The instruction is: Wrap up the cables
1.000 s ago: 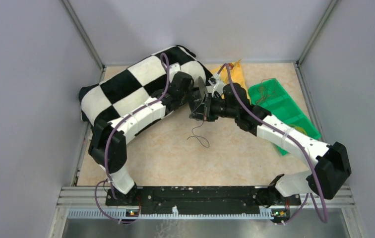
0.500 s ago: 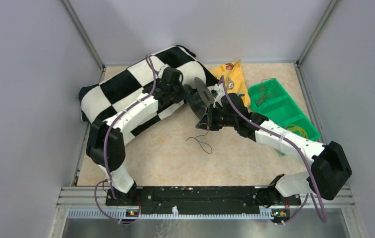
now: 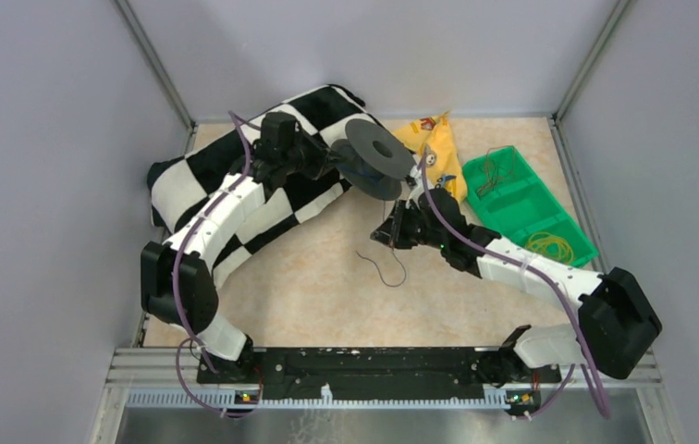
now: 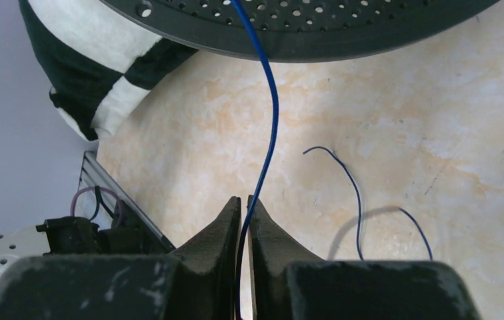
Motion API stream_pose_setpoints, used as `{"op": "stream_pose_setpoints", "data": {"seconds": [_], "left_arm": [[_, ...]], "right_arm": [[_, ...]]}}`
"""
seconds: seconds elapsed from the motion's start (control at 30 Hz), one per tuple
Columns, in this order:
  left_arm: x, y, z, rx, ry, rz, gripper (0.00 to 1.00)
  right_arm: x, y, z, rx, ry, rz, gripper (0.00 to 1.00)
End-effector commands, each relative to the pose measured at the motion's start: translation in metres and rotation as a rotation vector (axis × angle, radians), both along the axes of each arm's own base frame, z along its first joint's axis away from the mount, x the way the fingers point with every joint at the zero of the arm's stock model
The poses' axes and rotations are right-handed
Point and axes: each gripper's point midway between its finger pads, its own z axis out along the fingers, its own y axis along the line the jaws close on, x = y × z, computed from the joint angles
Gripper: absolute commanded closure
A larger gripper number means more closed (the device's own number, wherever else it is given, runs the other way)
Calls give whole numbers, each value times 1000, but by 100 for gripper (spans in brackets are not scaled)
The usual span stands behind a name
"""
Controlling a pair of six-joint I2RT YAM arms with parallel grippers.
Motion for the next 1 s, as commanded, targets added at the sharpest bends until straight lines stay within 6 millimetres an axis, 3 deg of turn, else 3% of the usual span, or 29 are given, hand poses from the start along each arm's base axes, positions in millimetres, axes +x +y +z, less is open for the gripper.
{"op": "stream_pose_setpoints", "data": {"seconds": [0.0, 0.17, 0.47, 0.53, 0.57, 0.6, 0.77, 0.97], "left_arm": [[-8, -14, 67, -171, -123, -75, 100], [-12, -13, 78, -190, -145, -82, 100], [-14, -3, 99, -208, -182, -74, 100], [-14, 1, 105, -203, -195, -67, 100], [-13, 3, 108, -198, -199, -61, 100], [-13, 6, 112, -194, -206, -55, 100], [-15, 12, 127, -201, -239, -36, 100], [-15, 13, 147, -222, -265, -31, 100]], "right_arm": [[20, -4, 35, 141, -120, -94, 89], [29, -8, 41, 208, -191, -124, 65], [38, -23, 28, 169, -297, -174, 50], [39, -33, 20, 130, -321, -205, 34], [38, -38, 18, 115, -341, -210, 15], [36, -42, 15, 97, -369, -207, 3], [24, -61, 21, 64, -511, -185, 1], [16, -74, 7, 164, -491, -271, 1]]}}
